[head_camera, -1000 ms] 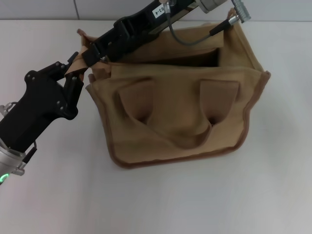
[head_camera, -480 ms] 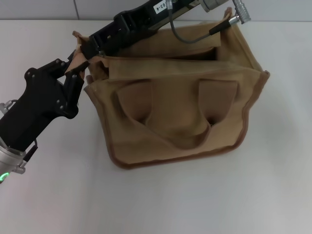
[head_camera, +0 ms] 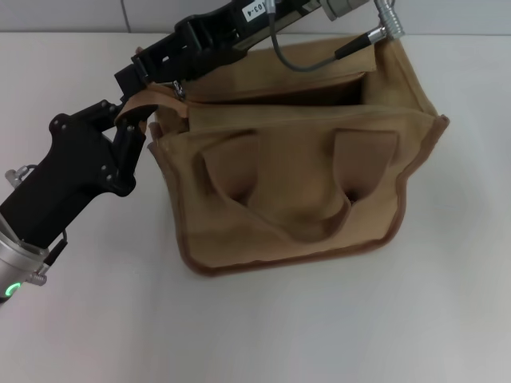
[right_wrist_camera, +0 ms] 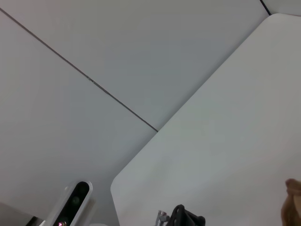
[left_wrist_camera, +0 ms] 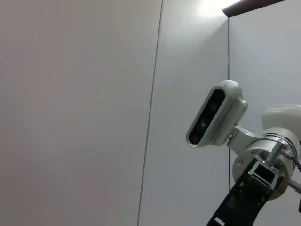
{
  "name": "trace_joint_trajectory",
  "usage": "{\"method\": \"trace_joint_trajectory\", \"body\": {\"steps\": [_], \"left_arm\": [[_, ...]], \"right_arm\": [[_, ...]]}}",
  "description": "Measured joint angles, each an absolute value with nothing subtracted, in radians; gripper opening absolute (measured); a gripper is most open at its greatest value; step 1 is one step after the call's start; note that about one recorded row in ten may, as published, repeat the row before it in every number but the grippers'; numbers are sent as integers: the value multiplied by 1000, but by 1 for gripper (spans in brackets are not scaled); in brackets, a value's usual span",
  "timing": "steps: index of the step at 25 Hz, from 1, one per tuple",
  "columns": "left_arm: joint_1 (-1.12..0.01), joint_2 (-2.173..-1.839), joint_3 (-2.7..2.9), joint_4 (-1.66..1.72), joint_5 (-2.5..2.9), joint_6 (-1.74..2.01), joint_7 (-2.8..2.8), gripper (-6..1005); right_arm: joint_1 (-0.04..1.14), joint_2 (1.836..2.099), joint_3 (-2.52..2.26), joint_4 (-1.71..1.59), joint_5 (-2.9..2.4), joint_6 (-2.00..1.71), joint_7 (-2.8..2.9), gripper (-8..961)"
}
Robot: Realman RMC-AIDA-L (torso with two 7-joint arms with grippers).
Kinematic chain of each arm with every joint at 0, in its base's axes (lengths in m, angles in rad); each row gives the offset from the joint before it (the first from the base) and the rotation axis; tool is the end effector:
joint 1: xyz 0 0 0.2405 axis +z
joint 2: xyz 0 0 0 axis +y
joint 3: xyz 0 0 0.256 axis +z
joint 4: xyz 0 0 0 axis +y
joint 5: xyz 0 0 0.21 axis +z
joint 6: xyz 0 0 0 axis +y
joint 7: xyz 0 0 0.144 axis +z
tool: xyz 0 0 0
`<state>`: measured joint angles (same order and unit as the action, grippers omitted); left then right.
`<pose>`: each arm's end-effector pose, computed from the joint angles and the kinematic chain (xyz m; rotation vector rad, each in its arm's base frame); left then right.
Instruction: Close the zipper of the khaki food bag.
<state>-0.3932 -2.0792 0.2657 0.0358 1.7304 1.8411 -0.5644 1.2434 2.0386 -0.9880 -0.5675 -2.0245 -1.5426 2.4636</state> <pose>-0.2734 0.2520 -0.0128 -2.0193 -0.3071 -1.3603 0.0080 0.4055 -0.0377 2.7057 -1.0978 -0.2786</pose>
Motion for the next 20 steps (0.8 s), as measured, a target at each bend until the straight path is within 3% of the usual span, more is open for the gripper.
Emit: {"method": "trace_joint_trajectory", "body": {"steps": [15, 20], "left_arm": [[-394, -2078, 261, 37, 1726, 1841, -563, 31], [-398, -2079, 260, 36, 1726, 1840, -563, 31]], "right_arm": [[1175, 2007, -949, -586, -1987, -1584, 2470, 757], [1174, 2009, -957, -586, -1986, -1584, 2467, 757]]}}
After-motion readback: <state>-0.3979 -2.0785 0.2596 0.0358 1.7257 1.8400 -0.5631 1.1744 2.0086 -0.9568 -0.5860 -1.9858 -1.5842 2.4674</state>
